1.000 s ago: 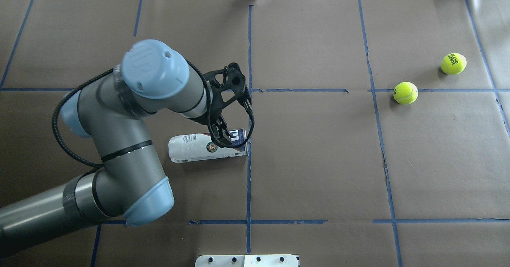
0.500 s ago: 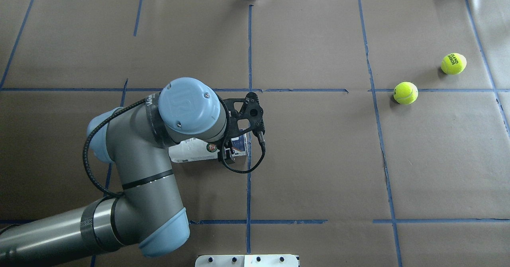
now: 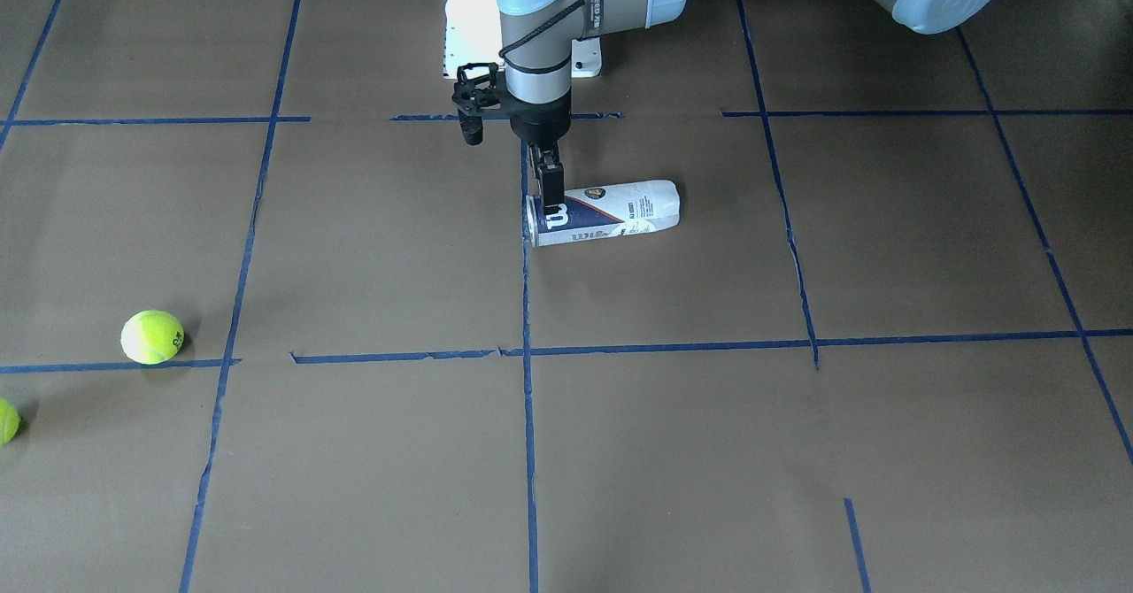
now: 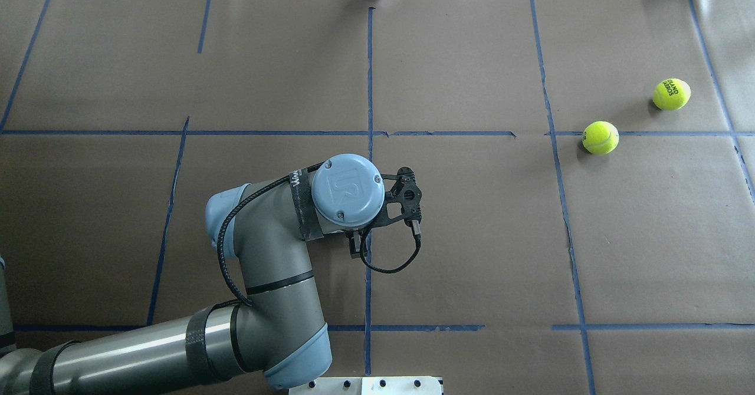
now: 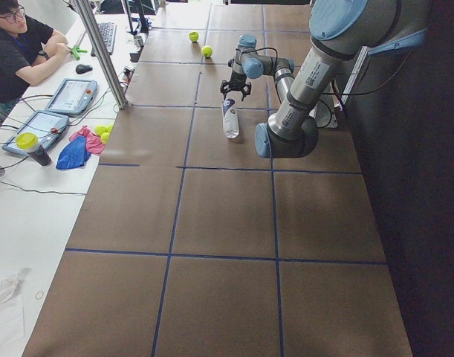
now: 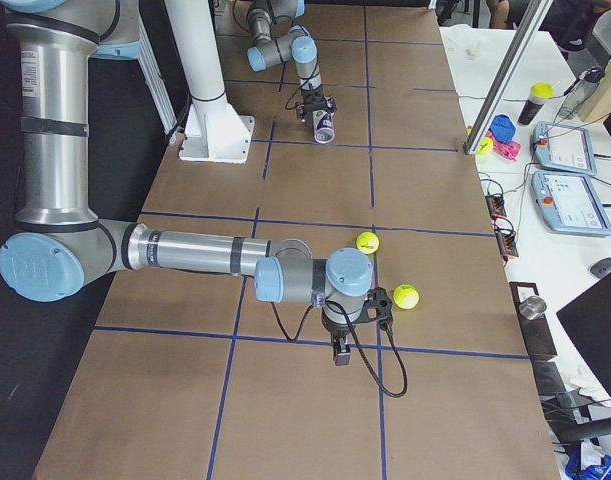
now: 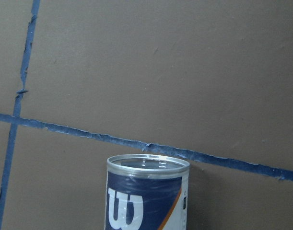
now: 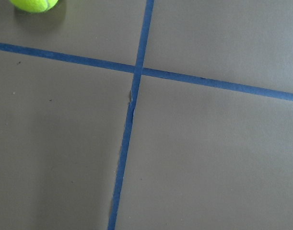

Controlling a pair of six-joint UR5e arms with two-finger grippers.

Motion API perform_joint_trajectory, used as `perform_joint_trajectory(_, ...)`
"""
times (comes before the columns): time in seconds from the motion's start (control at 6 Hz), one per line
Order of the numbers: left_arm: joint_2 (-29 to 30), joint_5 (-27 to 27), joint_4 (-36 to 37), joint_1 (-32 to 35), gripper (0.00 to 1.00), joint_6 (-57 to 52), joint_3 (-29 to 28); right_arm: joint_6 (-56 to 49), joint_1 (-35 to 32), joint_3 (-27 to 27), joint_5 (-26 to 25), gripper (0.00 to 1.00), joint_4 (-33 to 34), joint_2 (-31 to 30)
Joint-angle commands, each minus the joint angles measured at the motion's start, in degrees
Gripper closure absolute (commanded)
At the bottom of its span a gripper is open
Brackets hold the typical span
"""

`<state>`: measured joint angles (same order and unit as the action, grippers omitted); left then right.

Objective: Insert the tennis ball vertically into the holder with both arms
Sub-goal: 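Grasp the white Wilson can's rim with the left gripper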

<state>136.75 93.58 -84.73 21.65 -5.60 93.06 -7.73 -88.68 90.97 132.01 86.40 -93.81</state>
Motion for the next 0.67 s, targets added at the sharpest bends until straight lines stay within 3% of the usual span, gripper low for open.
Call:
perform_joint_trajectory(0.0,0.8,-0.1,0.0,0.0,0.00,0.3,-2.8,0.0,0.0,0.0,0.0,0.00,0.0,0.0)
perform_joint_trajectory(0.5,1.0,-2.9,-1.4,-0.1,0.00,0.5,-6.6,0.0,0.0,0.0,0.0,0.00,-0.1,-0.1)
